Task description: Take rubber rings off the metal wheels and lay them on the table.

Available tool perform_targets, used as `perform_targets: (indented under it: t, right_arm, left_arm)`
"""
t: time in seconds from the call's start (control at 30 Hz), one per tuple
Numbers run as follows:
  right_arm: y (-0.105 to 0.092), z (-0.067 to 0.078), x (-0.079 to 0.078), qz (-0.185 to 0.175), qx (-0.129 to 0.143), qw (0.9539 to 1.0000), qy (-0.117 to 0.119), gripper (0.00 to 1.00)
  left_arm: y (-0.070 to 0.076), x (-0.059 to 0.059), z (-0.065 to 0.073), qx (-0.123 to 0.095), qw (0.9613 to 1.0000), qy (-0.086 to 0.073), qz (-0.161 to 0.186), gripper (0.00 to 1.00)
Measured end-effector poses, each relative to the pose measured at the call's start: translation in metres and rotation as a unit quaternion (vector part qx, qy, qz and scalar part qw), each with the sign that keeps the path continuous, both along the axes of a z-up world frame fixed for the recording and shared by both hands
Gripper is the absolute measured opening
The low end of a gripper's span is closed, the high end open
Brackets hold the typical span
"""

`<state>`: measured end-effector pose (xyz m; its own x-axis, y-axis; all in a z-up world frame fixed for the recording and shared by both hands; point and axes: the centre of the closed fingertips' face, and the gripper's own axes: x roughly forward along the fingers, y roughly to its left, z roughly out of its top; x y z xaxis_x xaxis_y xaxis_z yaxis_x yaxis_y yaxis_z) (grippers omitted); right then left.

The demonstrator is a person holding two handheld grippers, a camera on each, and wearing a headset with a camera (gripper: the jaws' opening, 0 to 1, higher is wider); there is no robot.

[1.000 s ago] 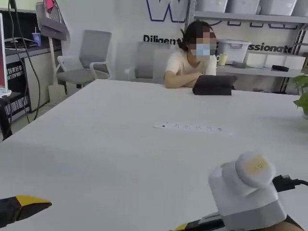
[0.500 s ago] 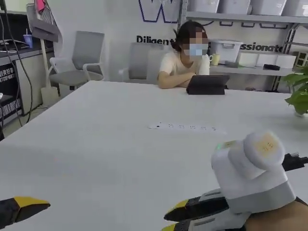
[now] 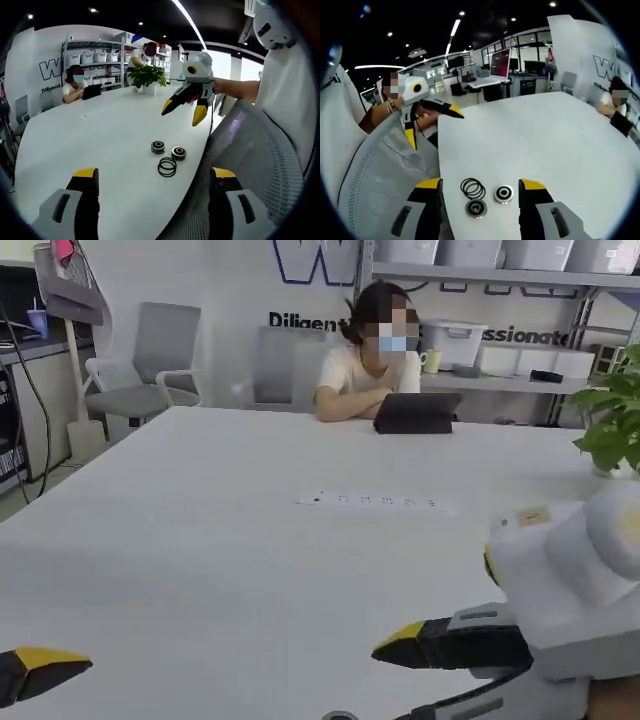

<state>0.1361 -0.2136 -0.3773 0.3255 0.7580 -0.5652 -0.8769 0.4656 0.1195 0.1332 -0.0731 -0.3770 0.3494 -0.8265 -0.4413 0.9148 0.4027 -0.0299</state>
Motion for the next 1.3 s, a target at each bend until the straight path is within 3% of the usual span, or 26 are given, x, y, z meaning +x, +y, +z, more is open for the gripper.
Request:
perform_targets:
  t: [0.33,0.6,0.93,1.3]
  right_arm:
    - [-0.016,0.004,-0.014,-0.007,0.041,0.999,-0.018,0.8]
    - [-0.037,0.0,-0.021,-0.04,0.062,0.9969,-0.025,0.89]
    - [-0.064,-0.03,-0.036,-0.088,0.058,0.9944,0.0,0.96]
    - [-0.076,-0.054,-0.045,-0.118,0.044,0.9919,0.022,0.99]
  left_arm:
    - [0.003,0.002,-0.003,-0.003,1.0,0.003,0.001,0.9]
    - [0.002,0.004,-0.007,-0.005,0.9999,0.01,0.003,0.93]
    - [0.001,0.003,-0.013,-0.007,0.9996,0.028,0.005,0.99]
    - [0.002,-0.001,-0.025,-0.004,0.9989,0.046,0.01,0.99]
